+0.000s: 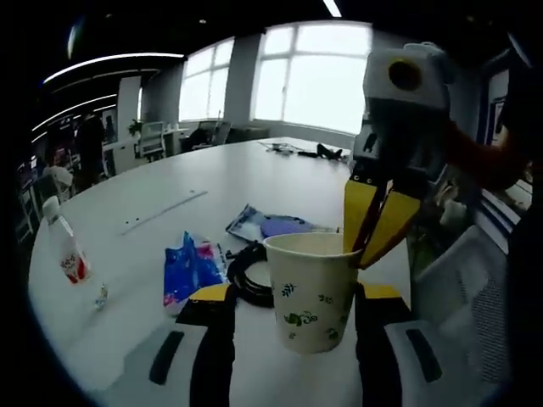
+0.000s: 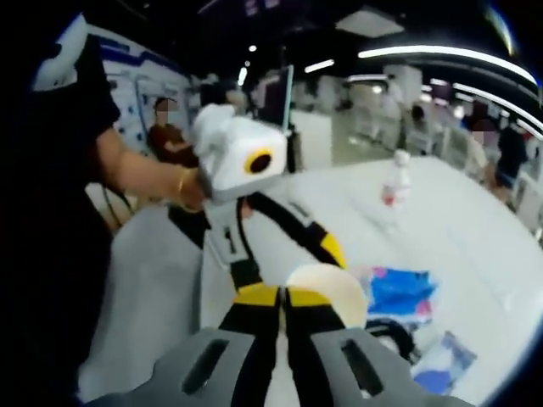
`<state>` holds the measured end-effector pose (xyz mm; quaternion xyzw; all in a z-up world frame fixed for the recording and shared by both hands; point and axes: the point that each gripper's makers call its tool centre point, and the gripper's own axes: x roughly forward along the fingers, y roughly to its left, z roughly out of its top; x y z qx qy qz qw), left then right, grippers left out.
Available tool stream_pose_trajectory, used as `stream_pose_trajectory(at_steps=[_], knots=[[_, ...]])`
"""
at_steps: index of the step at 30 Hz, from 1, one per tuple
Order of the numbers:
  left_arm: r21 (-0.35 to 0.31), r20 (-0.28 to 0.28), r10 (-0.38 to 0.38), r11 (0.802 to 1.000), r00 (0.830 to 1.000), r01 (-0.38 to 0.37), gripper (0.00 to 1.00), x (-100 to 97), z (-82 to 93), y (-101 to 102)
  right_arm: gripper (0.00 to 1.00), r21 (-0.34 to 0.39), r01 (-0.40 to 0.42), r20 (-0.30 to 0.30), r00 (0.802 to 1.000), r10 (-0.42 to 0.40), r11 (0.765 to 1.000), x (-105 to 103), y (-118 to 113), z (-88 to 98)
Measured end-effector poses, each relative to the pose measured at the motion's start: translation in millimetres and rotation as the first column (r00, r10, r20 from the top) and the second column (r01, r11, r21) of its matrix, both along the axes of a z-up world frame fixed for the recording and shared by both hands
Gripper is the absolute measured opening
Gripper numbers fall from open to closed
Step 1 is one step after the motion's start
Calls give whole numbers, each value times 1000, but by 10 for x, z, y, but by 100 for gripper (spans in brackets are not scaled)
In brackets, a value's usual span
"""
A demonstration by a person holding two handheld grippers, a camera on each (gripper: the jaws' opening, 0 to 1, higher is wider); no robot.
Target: Arrange the tabletop items into an orderly group along one side of the table until the central work area is clear of visible clutter.
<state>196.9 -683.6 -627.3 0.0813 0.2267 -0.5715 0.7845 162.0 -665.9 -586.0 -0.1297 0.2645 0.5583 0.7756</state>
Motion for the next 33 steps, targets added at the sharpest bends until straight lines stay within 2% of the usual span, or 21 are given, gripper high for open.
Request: stream_pose_trajectory(at_steps=[12, 21, 25, 30, 33], knots=[[4, -31, -43, 999, 999, 43, 39, -117, -8, -5, 0, -23, -55, 26, 998, 56, 998, -61, 54, -6], [16, -20, -58, 998, 998, 59, 38, -163, 8, 2, 0, -12, -71, 27, 997, 71, 997, -88, 82, 27], [26, 12, -57, 998, 998, 57, 37, -164, 29, 12, 0, -4, -63, 20, 998, 63, 998, -98, 91, 38], [19, 23, -53, 998, 998, 53, 37, -168, 40, 6, 0, -1, -52, 17, 998, 52, 999, -97, 84, 43], [18, 54, -53, 998, 997, 52, 36, -175, 63, 0, 0, 10, -41, 4, 999, 41, 999, -101, 81, 57]])
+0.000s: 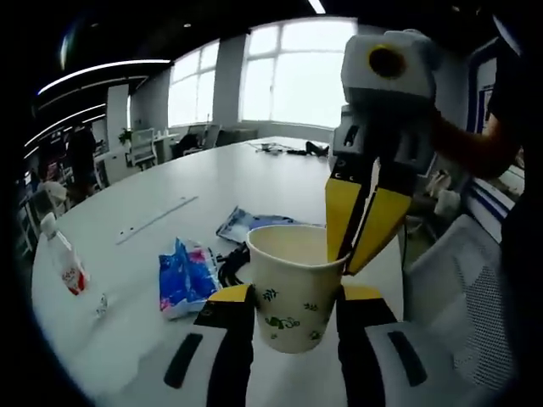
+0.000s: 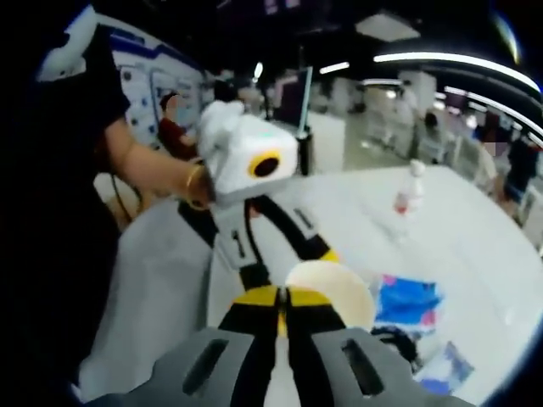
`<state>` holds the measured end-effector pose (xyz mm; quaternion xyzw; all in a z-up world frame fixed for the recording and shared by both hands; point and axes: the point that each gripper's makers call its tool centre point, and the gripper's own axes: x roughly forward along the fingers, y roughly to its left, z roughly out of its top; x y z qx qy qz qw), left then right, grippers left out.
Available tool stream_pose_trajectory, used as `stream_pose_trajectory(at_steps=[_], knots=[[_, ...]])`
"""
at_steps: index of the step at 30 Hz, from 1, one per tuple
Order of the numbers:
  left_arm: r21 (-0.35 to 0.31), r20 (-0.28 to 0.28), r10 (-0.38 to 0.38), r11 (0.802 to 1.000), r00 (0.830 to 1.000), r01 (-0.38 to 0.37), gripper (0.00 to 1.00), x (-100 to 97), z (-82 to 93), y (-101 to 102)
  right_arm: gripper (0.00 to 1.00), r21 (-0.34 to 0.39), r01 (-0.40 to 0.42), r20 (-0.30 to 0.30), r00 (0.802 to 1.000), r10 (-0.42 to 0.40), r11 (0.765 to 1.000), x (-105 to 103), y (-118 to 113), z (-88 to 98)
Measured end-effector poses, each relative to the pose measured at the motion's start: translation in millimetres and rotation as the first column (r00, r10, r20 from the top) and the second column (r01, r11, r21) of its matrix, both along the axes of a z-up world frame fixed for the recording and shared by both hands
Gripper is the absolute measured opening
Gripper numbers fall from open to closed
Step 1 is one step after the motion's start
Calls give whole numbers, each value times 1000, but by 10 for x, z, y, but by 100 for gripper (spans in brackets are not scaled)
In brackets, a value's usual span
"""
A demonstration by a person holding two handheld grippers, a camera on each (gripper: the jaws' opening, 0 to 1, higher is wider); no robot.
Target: Arrange the tabletop items into an orderly group along one side of the table until the central work area is clear of visible clutter.
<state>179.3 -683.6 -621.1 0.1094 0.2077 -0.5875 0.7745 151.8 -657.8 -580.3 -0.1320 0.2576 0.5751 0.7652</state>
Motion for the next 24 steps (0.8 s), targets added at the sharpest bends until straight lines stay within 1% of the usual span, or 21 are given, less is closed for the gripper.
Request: stream_pose_trajectory(at_steps=[1, 4, 5, 7, 10, 11, 12, 13, 15, 18, 19, 20, 21, 23, 24], knots=[[-2, 7, 6, 1000, 1000, -6, 36, 8, 9, 1, 0, 5, 5, -3, 1000, -5, 1000, 4, -1, 5], [-16, 3, 31, 999, 1000, -31, 36, 41, 19, 1, 1, 28, 40, -19, 999, -39, 999, 44, -15, 23], [-33, 1, 49, 998, 999, -49, 36, 62, 40, -3, 3, 42, 64, -29, 998, -63, 997, 66, -17, 32], [-52, 3, 71, 996, 997, -71, 36, 93, 73, -2, 8, 61, 86, -45, 996, -83, 994, 87, -26, 41], [-64, -1, 90, 994, 996, -90, 36, 121, 94, 6, 13, 80, 129, -33, 991, -126, 989, 153, -50, 65], [-72, -3, 98, 993, 995, -98, 36, 131, 109, 9, 17, 85, 150, -31, 988, -148, 985, 182, -62, 75], [-81, -8, 112, 990, 994, -112, 36, 142, 125, 14, 23, 96, 189, -19, 982, -188, 977, 243, -88, 92], [-88, -11, 122, 989, 992, -122, 36, 153, 137, 20, 27, 101, 198, -17, 980, -197, 975, 257, -99, 100], [-100, -16, 140, 985, 990, -140, 36, 169, 150, 36, 32, 124, 236, -26, 972, -235, 964, 299, -129, 128], [-109, -22, 160, 981, 987, -162, 36, 190, 154, 64, 38, 174, 284, -50, 959, -280, 943, 350, -166, 189], [-111, -24, 168, 979, 985, -170, 36, 201, 151, 76, 41, 208, 295, -65, 955, -288, 932, 360, -162, 231], [-112, -25, 172, 979, 985, -173, 36, 206, 149, 84, 46, 226, 287, -75, 958, -278, 931, 344, -154, 252], [-112, -26, 175, 978, 984, -176, 36, 212, 149, 94, 51, 237, 303, -95, 953, -289, 923, 343, -164, 265], [-110, -24, 182, 977, 983, -184, 36, 229, 148, 112, 55, 235, 303, -69, 953, -295, 923, 357, -187, 267], [-110, -22, 186, 976, 982, -187, 36, 239, 150, 121, 57, 232, 306, -67, 952, -299, 923, 359, -192, 261]])
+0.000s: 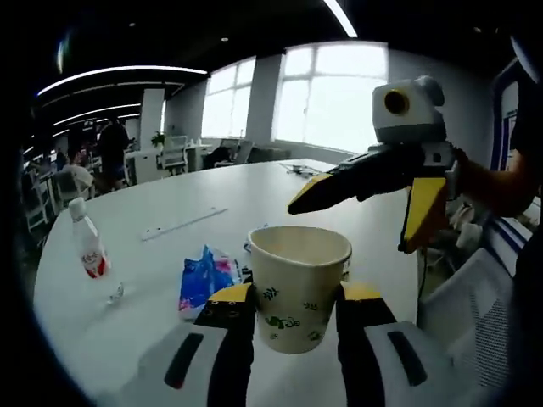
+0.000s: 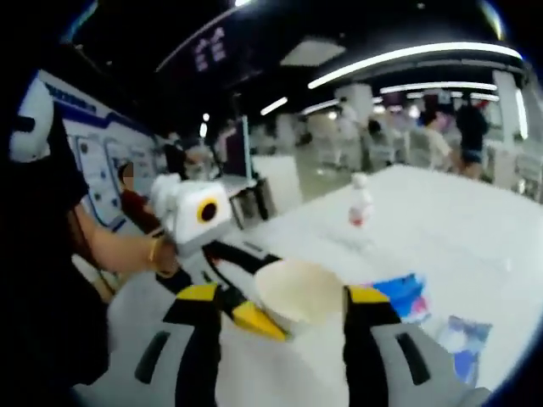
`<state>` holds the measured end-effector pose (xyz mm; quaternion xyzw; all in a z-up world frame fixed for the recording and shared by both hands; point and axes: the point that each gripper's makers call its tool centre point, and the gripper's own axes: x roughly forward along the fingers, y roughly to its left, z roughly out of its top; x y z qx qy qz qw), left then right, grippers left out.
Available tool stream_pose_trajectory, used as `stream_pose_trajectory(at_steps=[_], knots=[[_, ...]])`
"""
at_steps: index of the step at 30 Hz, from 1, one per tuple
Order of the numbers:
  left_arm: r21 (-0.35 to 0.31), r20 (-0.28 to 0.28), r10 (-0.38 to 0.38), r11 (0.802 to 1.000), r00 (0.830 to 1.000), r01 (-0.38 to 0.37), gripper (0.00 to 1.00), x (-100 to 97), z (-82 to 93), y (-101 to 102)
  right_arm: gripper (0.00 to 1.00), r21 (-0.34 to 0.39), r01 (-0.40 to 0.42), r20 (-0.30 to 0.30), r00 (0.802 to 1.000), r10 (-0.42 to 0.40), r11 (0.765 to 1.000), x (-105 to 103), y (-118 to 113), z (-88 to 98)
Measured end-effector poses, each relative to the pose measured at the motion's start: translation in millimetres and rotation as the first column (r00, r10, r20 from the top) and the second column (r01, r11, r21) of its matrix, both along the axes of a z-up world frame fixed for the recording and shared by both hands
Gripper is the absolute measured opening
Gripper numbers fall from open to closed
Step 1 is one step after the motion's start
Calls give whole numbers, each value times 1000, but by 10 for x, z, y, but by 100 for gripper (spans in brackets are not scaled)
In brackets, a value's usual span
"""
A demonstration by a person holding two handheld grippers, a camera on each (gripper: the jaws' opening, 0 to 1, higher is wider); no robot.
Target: Arrange the tabletop items into an orderly group along one side of the table until the central work area is clear of visible clutter.
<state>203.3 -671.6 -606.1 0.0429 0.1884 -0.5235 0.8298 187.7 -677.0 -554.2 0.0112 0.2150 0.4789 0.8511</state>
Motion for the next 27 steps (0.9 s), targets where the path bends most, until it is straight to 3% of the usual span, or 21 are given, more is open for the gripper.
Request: stream_pose_trajectory(at_steps=[11, 19, 27], knots=[[-3, -3, 66, 998, 998, -66, 36, 96, 8, 167, 81, -7, 71, -1, 997, -71, 997, 22, -99, -65], [-45, -6, 149, 988, 989, -150, 36, 232, 51, 258, 98, -30, 129, 2, 992, -129, 991, 43, -223, -111], [-62, 18, 189, 980, 982, -188, 36, 384, 119, 301, 100, -55, 148, -4, 989, -149, 987, 17, -310, -189]])
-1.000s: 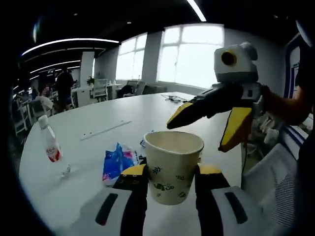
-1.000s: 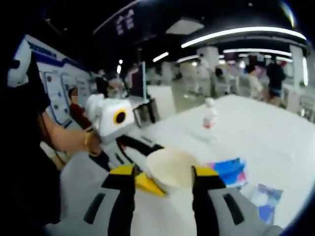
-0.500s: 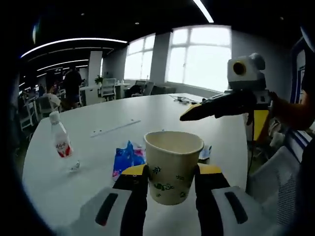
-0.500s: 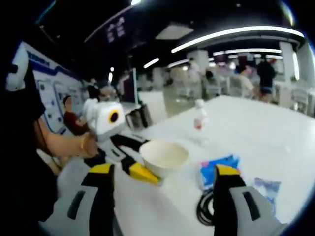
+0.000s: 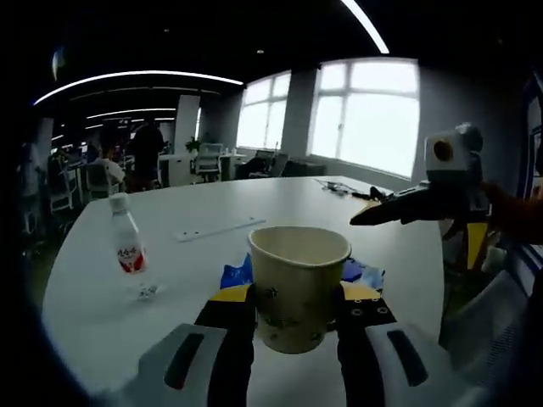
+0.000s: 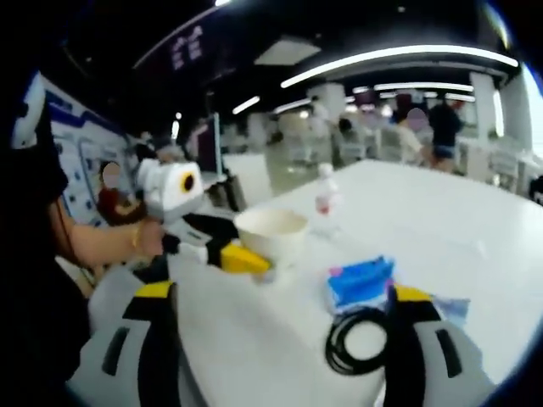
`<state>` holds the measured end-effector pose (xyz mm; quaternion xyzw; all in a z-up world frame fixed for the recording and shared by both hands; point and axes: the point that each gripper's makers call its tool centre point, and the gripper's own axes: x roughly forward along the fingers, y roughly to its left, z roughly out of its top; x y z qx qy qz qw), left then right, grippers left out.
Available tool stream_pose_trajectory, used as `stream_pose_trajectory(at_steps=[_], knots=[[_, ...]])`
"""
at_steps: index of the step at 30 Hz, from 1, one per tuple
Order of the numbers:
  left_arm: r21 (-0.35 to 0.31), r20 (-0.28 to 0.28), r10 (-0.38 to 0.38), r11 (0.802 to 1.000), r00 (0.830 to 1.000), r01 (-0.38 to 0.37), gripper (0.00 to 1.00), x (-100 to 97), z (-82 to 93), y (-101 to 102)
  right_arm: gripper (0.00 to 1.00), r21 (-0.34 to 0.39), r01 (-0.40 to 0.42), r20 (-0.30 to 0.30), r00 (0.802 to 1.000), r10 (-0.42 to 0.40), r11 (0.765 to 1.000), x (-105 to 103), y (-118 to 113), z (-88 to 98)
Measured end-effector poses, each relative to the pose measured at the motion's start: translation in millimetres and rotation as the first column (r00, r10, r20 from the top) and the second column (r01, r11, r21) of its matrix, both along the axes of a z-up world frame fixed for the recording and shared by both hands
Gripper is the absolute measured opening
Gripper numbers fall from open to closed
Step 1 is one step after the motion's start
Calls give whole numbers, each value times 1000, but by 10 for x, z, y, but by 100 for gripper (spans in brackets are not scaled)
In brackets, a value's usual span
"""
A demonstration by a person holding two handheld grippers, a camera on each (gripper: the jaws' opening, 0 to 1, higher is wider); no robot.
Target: Arrange the tabletop items into an orderly group along one side of the table until the central work area is clear of visible clutter.
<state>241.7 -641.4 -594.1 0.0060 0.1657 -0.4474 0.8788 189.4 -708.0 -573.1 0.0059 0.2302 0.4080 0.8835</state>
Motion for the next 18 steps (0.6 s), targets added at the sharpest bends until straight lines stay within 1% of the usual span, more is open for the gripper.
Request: stream_pose_trajectory(at_steps=[4, 7, 12, 14, 16, 18], knots=[[-1, 11, 22, 1000, 1000, -22, 35, 98, 27, 32, 100, -22, -11, -5, 1000, 11, 1000, -43, -26, -51], [-5, 34, 48, 999, 998, -48, 35, 194, 81, 60, 100, -37, -12, -11, 1000, 12, 999, -69, -46, -90], [-9, 66, 78, 997, 995, -77, 35, 343, 147, 83, 100, -36, 6, -28, 1000, -7, 999, -94, -99, -129], [-7, 66, 70, 998, 995, -69, 35, 385, 156, 67, 100, -30, 18, -30, 999, -19, 999, -91, -127, -135], [-7, 79, 72, 997, 994, -72, 35, 421, 173, 60, 100, -31, 25, -33, 999, -26, 999, -89, -147, -145], [-21, 79, 74, 997, 994, -73, 35, 468, 198, 45, 100, -51, 18, -32, 999, -20, 999, -103, -173, -171]])
